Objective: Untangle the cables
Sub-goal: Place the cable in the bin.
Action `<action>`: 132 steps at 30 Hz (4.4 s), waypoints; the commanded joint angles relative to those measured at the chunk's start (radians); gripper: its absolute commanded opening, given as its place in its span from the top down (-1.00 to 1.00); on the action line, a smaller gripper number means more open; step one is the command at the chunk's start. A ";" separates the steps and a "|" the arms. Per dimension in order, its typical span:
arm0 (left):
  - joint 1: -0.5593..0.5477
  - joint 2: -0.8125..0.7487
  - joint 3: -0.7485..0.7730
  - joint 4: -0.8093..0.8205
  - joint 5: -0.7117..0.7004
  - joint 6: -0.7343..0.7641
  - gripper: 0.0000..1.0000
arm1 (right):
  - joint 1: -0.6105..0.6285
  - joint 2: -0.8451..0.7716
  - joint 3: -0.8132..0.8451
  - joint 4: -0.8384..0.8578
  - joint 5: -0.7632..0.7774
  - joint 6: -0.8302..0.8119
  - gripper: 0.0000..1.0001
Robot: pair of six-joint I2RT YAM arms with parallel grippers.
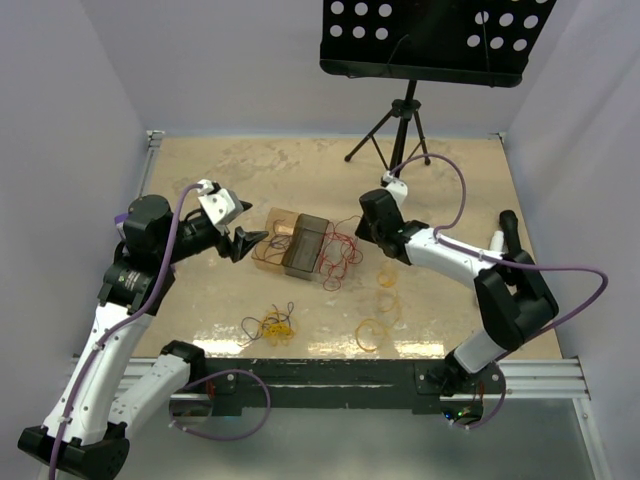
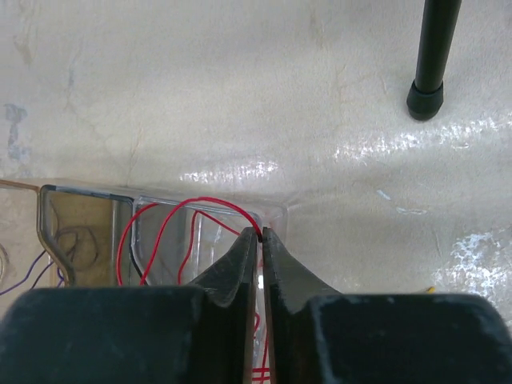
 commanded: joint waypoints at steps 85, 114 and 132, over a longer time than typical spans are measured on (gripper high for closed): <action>-0.002 -0.023 0.018 0.029 -0.018 0.013 -0.39 | 0.328 0.061 0.307 -0.291 0.109 -0.037 -0.05; -0.002 -0.018 0.023 0.024 -0.015 0.012 -0.39 | 0.418 -0.014 0.191 -0.299 -0.011 -0.100 0.28; -0.002 -0.027 0.014 0.015 -0.026 0.031 -0.40 | 0.418 -0.066 0.133 -0.300 0.012 -0.021 0.06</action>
